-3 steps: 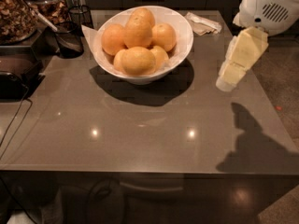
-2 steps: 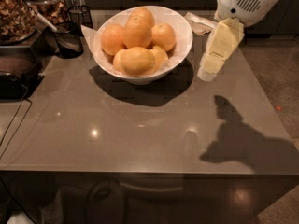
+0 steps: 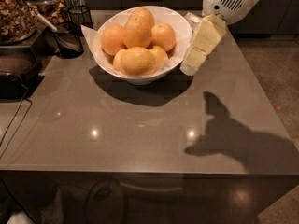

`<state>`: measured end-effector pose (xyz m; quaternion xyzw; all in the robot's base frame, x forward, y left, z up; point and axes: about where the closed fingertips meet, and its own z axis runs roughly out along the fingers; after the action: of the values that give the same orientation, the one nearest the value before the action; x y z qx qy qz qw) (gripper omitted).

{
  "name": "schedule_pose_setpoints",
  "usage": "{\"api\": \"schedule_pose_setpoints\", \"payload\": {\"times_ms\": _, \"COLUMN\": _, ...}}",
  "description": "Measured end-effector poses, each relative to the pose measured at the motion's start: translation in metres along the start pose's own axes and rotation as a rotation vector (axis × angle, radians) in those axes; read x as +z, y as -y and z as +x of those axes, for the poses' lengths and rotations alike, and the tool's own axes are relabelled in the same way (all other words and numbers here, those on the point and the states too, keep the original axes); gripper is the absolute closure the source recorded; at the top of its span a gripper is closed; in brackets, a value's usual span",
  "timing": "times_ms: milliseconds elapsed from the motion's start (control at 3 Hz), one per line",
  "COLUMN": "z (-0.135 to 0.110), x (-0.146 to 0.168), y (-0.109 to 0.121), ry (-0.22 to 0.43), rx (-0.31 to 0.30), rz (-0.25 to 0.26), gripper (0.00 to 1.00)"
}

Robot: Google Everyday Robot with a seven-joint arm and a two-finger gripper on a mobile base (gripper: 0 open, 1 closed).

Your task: Pick orange from white bowl

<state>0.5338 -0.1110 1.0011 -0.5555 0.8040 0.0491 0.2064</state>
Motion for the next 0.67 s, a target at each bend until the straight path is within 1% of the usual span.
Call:
{"api": "schedule_pose_setpoints", "payload": {"times_ms": 333, "z": -0.04, "x": 0.026, "y": 0.007, "ry": 0.043, "rx": 0.049, "rz": -0.057, "gripper": 0.0}}
{"api": "schedule_pose_setpoints", "payload": {"times_ms": 667, "z": -0.079, "x": 0.049, "y": 0.013, "ry": 0.058, "rx": 0.088, "rz": -0.097, "gripper": 0.0}}
